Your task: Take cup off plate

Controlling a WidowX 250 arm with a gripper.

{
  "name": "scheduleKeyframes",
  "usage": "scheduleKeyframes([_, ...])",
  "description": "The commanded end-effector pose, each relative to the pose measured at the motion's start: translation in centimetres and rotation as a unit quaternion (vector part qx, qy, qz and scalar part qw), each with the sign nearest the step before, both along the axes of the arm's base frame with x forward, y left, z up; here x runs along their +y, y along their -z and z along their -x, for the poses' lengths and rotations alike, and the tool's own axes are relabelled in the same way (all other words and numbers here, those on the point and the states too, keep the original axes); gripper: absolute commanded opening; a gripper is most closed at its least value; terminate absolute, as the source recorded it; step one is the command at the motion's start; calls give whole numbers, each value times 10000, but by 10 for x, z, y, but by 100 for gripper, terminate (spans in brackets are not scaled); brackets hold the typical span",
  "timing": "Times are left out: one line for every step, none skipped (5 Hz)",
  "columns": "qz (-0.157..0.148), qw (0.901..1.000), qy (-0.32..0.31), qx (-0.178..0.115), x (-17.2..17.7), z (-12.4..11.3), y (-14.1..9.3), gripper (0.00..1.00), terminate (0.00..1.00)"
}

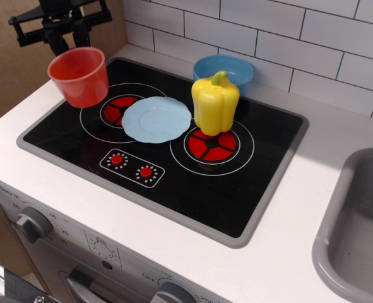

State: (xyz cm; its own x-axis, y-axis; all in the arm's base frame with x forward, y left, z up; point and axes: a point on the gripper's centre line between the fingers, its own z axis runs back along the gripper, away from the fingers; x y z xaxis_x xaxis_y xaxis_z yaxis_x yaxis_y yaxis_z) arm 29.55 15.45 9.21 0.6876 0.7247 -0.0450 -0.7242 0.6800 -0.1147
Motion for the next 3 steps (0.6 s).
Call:
scheduleKeyframes([151,9931,1160,99,2,2,0,0,0])
scheduleKeyframes([-34,9894,1451,44,-1,5,7,0,0])
scheduleKeyframes([-227,9822,1856,-200,-6,7,9,0,0])
